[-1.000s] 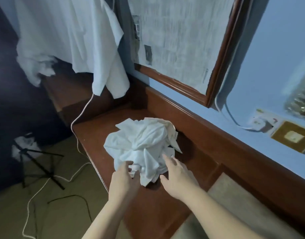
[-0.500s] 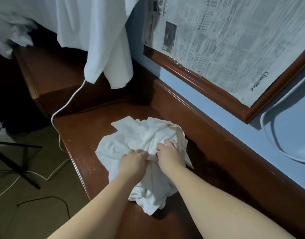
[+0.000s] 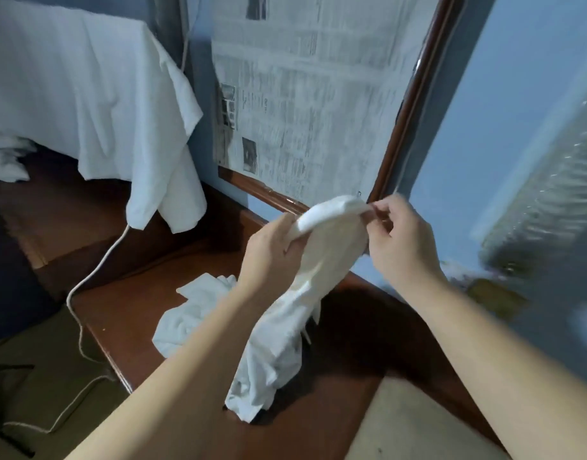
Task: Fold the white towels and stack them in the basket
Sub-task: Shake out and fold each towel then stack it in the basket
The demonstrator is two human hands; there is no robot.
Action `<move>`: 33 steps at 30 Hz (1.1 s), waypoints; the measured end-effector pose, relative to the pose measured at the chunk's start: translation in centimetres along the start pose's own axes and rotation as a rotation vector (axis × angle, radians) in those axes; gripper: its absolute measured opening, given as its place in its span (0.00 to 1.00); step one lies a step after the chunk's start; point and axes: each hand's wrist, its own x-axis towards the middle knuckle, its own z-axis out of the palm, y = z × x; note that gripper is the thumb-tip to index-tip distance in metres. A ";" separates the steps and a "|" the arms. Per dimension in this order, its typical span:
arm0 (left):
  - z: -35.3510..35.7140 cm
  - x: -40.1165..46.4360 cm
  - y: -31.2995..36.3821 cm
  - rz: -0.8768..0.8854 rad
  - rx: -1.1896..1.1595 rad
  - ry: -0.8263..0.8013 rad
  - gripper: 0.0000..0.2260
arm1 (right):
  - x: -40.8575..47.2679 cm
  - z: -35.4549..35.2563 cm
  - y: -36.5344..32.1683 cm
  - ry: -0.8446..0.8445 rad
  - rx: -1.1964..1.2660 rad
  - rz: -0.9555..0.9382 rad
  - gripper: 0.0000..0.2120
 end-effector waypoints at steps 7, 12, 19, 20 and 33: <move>-3.2 -3.0 22.9 0.247 -0.175 0.038 0.09 | -3.0 -21.4 -6.4 0.233 0.061 -0.027 0.07; -4.2 -7.2 35.3 0.414 -0.137 0.040 0.03 | -8.0 -34.3 -10.1 0.367 0.083 0.018 0.09; -3.2 -16.4 40.4 0.370 -0.170 -0.299 0.19 | -14.9 -44.1 -13.9 0.404 -0.023 0.001 0.05; -2.7 -17.9 40.3 0.344 -0.189 -0.362 0.17 | -15.9 -45.0 -14.4 0.402 -0.037 0.000 0.05; -4.2 -24.2 39.8 0.237 -0.359 -0.441 0.07 | -28.1 -51.1 -12.3 0.053 -0.101 0.367 0.09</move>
